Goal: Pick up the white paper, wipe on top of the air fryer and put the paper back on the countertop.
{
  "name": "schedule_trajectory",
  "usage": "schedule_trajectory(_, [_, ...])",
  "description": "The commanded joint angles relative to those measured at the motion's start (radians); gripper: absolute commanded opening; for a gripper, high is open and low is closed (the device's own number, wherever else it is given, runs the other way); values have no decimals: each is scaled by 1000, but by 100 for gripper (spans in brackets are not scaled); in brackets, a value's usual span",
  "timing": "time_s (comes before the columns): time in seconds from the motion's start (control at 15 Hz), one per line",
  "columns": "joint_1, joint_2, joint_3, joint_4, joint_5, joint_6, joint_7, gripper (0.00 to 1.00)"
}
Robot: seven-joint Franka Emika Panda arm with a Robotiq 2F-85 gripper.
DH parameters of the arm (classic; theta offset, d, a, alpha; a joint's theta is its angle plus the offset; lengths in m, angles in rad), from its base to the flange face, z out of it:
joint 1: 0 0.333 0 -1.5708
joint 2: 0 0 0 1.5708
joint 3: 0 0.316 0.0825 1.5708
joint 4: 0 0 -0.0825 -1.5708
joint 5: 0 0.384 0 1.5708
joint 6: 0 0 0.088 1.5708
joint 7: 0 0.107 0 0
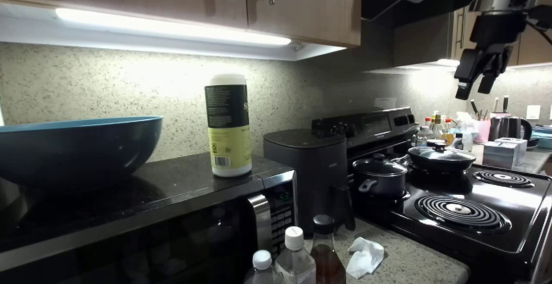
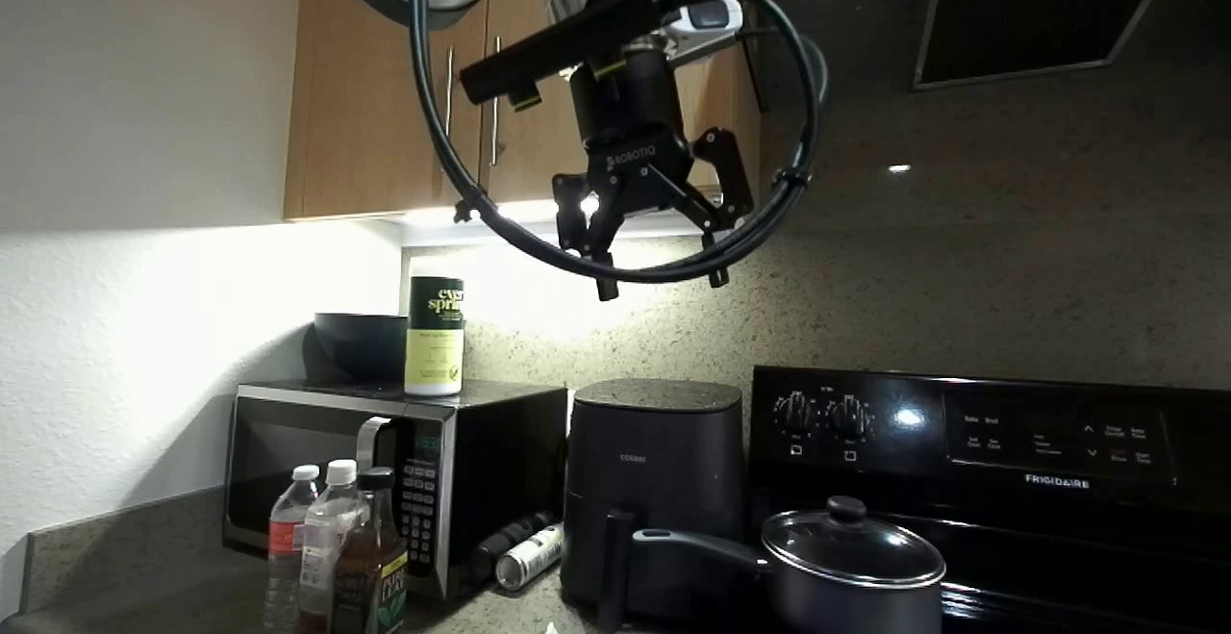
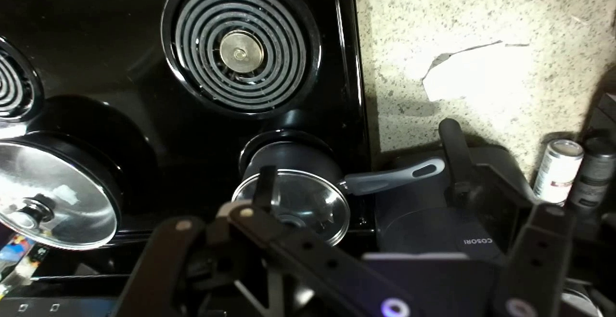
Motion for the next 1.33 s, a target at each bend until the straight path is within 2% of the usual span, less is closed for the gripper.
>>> schedule_trajectory(0.0, [38,48,22,-38,-6,59,-24,100])
schedule_trajectory(0.33, [96,103,40,-68,-6,68,-62,100])
schedule_trajectory(0.4, [83,87,46,-63,11,51,-20,100])
schedule_trajectory(0.73, [89,104,47,-64,10,51,-32,100])
schedule_trajectory(0.87, [115,105,37,-94,72,86,-23,100])
schedule_trajectory(1.07, [159,172,45,-121,165,125,-26,100])
schedule_trajectory(1.27, [192,258,64,-130,212,180,-32,100])
